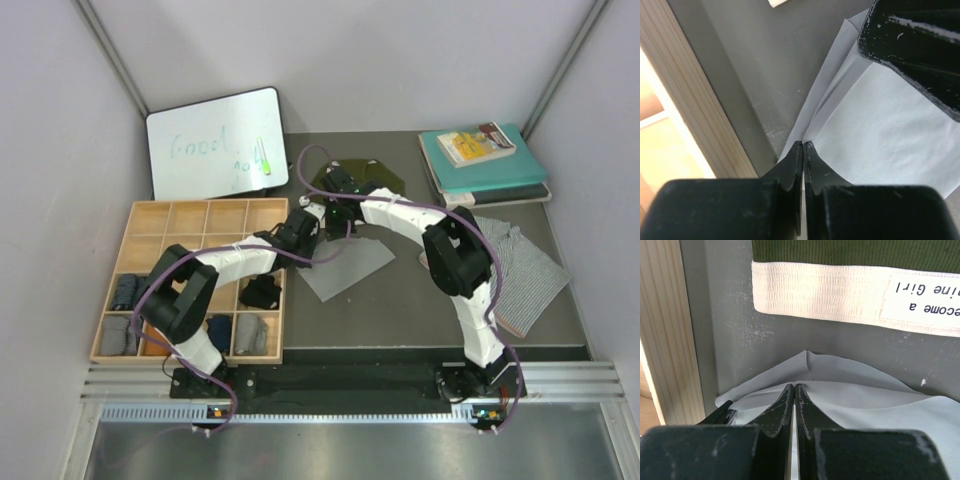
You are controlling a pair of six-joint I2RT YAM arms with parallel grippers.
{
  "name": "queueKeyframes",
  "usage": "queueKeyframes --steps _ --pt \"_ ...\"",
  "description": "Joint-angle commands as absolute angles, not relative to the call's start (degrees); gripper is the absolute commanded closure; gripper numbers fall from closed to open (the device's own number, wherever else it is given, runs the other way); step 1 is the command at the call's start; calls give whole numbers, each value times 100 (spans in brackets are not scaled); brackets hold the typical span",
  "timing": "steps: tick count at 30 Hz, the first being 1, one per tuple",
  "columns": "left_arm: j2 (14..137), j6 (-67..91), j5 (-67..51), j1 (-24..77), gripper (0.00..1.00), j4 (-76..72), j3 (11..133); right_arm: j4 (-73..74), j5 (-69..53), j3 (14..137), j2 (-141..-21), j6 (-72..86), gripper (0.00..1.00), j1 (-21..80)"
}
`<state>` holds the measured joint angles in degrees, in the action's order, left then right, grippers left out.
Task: Roll the underwear
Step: Fold the underwear at the center of the board.
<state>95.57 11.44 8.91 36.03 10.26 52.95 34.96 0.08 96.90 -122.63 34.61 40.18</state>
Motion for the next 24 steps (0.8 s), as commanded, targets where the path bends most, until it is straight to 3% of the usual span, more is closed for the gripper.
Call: queueKeyframes --steps 1,3,4,5,6,7,10,14,24 --pt "9615 949 1090 3577 88 897 5493 3454 26 10133 -12358 3384 98 3902" --pt "9589 914 1142 3577 79 862 5493 3445 26 10169 -12349 3384 91 3867" --pt "9580 905 1160 3577 72 844 5484 3428 18 10204 -12349 3384 79 3850" --pt "9563 897 1178 3577 67 818 5484 3428 -122 10230 -12340 3375 74 3815" --pt "9545 896 1186 3577 65 791 5476 3419 -158 10257 -12331 3375 69 3806" --pt "9536 896 1187 3577 61 791 5484 3419 -167 10318 -12296 3366 58 3797" --pt "9466 879 1213 3577 57 756 5458 3428 -193 10406 -12165 3305 48 3753" --pt "9334 905 1292 3577 51 712 5379 3507 -211 10205 -11805 3217 42 3630" --pt "9316 993 1257 3577 50 598 5160 3226 -290 7597 -9969 3006 38 2734"
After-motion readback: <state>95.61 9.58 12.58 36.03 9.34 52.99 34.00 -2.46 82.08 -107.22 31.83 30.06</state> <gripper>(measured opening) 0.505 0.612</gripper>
